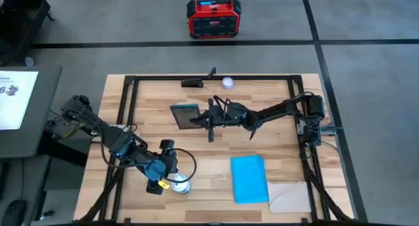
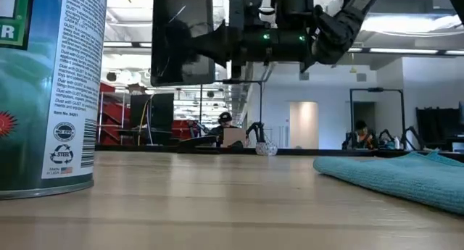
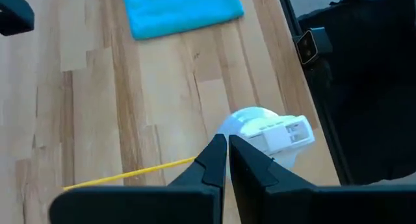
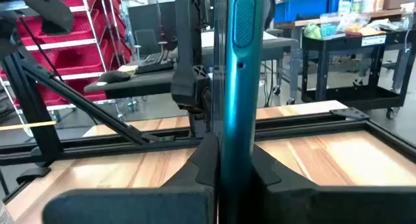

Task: Apply microfiber cloth
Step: Spray the front of the black tablet using the spray can

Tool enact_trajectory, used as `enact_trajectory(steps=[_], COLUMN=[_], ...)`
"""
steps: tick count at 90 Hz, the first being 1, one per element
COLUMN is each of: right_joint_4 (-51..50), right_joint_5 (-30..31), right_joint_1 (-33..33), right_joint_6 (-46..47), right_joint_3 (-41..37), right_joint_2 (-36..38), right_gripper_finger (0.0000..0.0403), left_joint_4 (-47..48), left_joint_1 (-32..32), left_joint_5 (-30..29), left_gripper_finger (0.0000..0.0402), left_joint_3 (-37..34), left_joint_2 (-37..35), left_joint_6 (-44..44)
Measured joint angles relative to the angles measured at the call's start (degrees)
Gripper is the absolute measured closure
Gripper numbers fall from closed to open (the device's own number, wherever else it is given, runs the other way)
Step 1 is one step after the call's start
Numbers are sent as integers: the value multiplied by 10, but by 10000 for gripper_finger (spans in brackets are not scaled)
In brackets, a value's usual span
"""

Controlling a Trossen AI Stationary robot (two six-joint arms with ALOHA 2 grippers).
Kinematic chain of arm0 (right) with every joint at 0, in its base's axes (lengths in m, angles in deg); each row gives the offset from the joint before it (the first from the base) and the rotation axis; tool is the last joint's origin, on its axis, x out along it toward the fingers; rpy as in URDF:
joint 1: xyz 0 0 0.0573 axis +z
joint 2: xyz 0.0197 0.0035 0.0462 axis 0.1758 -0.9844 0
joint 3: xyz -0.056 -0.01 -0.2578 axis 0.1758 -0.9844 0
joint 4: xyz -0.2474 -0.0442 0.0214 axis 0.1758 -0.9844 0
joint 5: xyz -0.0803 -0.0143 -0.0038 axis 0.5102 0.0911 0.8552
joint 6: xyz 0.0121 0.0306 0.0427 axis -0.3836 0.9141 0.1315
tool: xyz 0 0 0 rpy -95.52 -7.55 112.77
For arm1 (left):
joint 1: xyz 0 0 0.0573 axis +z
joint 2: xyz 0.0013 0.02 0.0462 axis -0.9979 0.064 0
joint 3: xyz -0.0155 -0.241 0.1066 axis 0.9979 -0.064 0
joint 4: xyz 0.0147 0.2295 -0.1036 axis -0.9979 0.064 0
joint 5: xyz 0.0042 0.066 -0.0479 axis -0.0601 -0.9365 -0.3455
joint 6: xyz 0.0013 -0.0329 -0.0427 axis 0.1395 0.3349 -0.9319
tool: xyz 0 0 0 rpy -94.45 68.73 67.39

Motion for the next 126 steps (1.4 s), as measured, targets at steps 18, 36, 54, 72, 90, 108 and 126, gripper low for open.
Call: enact_trajectory(steps=[18, 36, 54, 72, 90, 108, 126], right_joint_4=[-3, -8, -12, -12, -13, -17, -20], right_joint_5=[-1, -1, -1, 0, 24, 30, 31], right_joint_1=[0, 0, 0, 3, 17, 24, 24], right_joint_6=[0, -1, 0, 4, 4, 6, 6], right_joint_3=[3, 3, 3, 3, 3, 3, 3], right_joint_2=[0, 0, 0, -4, -9, -9, -9], right_gripper_finger=[394, 394, 394, 394, 394, 394, 394], left_joint_4=[-1, -2, -12, -12, -12, -12, -11], left_joint_1=[0, -3, -6, -7, -7, -7, -7], left_joint_5=[6, 16, 22, 24, 24, 24, 22], left_gripper_finger=[402, 402, 402, 402, 402, 402, 402], left_joint_3=[0, -1, -1, -1, -1, 0, -4], left_joint_2=[2, 13, 19, 19, 19, 19, 19], left_joint_6=[-5, -18, -23, -26, -27, -27, -33])
